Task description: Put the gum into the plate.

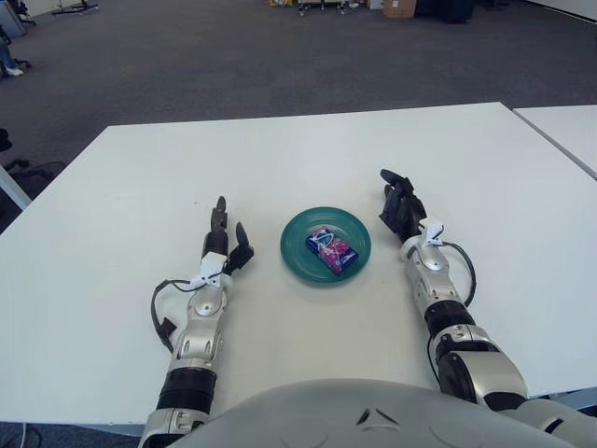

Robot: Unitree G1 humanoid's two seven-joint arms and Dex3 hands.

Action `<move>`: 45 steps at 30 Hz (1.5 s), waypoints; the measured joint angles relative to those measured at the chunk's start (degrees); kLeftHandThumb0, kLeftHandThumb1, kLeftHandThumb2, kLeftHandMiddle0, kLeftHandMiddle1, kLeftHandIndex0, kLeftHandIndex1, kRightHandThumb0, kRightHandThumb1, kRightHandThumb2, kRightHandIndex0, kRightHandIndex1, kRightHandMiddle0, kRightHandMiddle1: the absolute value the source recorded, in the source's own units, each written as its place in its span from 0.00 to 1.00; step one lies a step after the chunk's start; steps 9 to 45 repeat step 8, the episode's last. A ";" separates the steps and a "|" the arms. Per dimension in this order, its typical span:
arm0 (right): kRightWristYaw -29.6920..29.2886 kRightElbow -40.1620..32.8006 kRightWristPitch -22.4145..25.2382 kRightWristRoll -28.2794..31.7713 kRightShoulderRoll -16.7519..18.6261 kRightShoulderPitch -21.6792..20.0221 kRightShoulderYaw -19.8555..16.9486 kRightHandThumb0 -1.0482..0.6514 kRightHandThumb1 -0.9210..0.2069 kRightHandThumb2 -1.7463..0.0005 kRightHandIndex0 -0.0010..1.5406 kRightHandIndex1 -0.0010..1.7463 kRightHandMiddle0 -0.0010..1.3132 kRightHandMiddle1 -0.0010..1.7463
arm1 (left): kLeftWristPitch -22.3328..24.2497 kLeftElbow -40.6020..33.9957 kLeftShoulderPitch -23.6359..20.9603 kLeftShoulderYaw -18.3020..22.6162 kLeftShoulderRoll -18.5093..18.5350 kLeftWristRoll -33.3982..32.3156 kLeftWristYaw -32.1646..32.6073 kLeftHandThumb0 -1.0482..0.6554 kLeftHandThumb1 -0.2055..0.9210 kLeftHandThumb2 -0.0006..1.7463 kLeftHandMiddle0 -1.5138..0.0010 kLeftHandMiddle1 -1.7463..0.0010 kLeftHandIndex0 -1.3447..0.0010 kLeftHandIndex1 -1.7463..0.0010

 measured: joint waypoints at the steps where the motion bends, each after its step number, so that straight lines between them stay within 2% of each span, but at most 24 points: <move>1: -0.13 -0.09 -0.02 -0.03 0.05 0.05 0.03 0.12 0.00 0.46 0.02 0.00 0.00 0.02 | -0.08 -0.15 0.18 0.15 -0.06 -0.76 -0.44 0.00 1.00 0.59 0.96 1.00 0.99 0.80; 5: -0.65 -0.69 -0.19 -0.30 0.37 0.48 0.30 0.11 0.00 0.46 0.02 0.00 0.00 0.02 | -1.40 -1.92 2.01 0.52 -0.62 -3.87 -2.51 0.00 1.00 0.58 0.94 0.99 1.00 0.75; 8: -1.13 -1.23 -0.32 -0.52 0.53 0.98 0.46 0.11 0.00 0.46 0.01 0.00 0.00 0.02 | -3.41 -2.90 3.68 0.77 -1.70 -5.09 -2.77 0.04 1.00 0.58 0.86 0.98 1.00 0.64; 45: -1.13 -1.23 -0.32 -0.52 0.53 0.98 0.46 0.11 0.00 0.46 0.01 0.00 0.00 0.02 | -3.41 -2.90 3.68 0.77 -1.70 -5.09 -2.77 0.04 1.00 0.58 0.86 0.98 1.00 0.64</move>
